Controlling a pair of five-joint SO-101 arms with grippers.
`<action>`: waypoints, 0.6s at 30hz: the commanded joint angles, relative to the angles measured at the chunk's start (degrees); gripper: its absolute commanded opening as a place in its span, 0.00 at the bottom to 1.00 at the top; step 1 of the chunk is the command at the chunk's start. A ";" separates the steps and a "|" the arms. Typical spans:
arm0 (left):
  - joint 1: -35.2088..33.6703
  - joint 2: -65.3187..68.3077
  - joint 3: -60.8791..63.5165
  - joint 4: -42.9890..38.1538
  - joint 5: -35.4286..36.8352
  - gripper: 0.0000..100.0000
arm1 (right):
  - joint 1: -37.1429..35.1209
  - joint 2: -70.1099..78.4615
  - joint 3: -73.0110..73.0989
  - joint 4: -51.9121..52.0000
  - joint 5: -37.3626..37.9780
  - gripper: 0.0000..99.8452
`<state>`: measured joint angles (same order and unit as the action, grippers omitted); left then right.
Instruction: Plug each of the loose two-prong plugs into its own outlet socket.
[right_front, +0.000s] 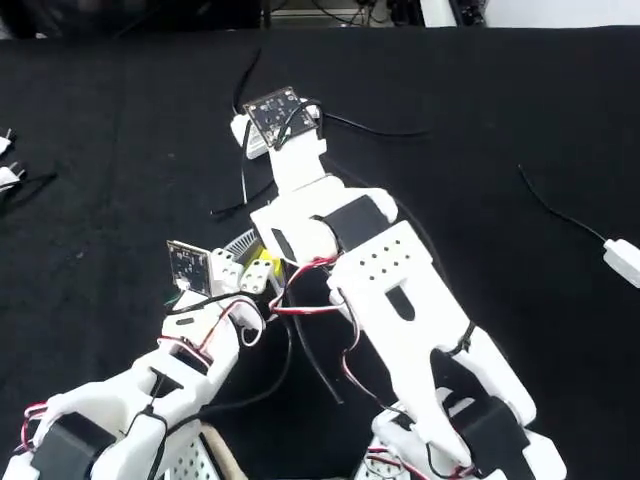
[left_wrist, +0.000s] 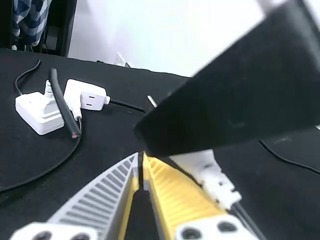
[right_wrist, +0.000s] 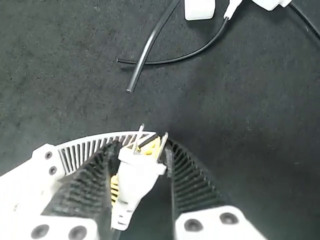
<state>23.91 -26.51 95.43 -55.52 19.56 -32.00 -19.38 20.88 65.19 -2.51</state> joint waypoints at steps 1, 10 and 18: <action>0.22 -0.26 0.92 -1.23 0.35 0.03 | -1.14 -1.10 0.40 0.26 0.26 0.01; 0.92 -0.26 0.92 -1.23 0.26 0.03 | -1.23 -1.54 0.66 0.79 5.10 0.01; 3.30 -0.88 0.92 -5.27 0.00 0.03 | -0.79 -1.63 0.13 7.30 8.09 0.01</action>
<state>25.32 -26.42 95.43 -57.71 19.47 -32.00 -19.91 21.32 70.20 5.05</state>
